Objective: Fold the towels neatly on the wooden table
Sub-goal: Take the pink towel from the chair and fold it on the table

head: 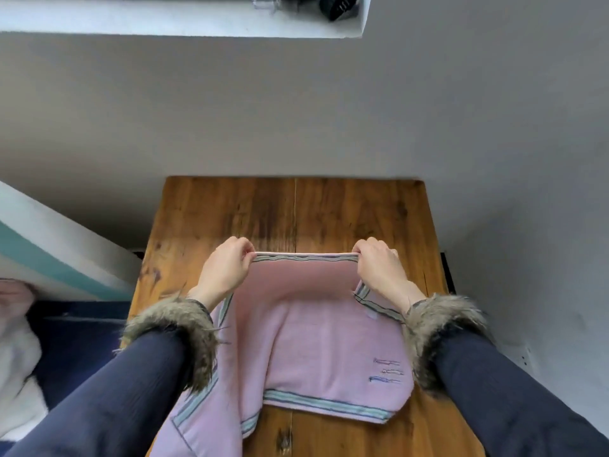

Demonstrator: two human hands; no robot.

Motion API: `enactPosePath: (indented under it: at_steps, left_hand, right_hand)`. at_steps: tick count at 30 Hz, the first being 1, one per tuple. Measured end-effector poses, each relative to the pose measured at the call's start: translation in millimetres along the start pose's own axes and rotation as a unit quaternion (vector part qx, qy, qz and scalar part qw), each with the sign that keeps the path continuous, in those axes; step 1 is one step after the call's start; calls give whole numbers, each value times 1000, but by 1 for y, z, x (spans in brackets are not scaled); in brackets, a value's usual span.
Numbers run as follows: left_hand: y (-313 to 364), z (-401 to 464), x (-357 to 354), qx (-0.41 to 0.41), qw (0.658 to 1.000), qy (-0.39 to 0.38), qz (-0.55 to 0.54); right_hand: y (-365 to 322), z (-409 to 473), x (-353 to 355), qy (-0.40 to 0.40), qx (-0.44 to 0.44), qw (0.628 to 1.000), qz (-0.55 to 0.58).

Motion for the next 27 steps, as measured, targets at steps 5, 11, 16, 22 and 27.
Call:
enactPosePath:
  at_steps: [5,11,16,22,27]
  left_hand:
    - [-8,40,-31,-15,996,61,67]
    - [22,-3,-89,-147,983,91,57]
    - [49,-31,-157,-191,975,-14,116]
    - [48,-29,-180,-189,970,1,154]
    - [49,-27,-181,-187,969,17,163]
  right_hand:
    - [13,40,-23,48,-25,998,23]
    - [14,-12,-77,151,20,985,78]
    - [35,-67,-122,145,-5,989,34]
    - [56,-81,-134,151,-6,988,-2]
    - [91,-51,-114,76,-38,995,-44]
Point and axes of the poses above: each hand's wrist, its own z-axis towards the middle knuckle, its own x-axis out of the back of the hand, y = z × x, the point moved 4 cm from there along z, towards the middle knuckle, and after that the axes turned 4 degrees about z, right-handed, at the moved point
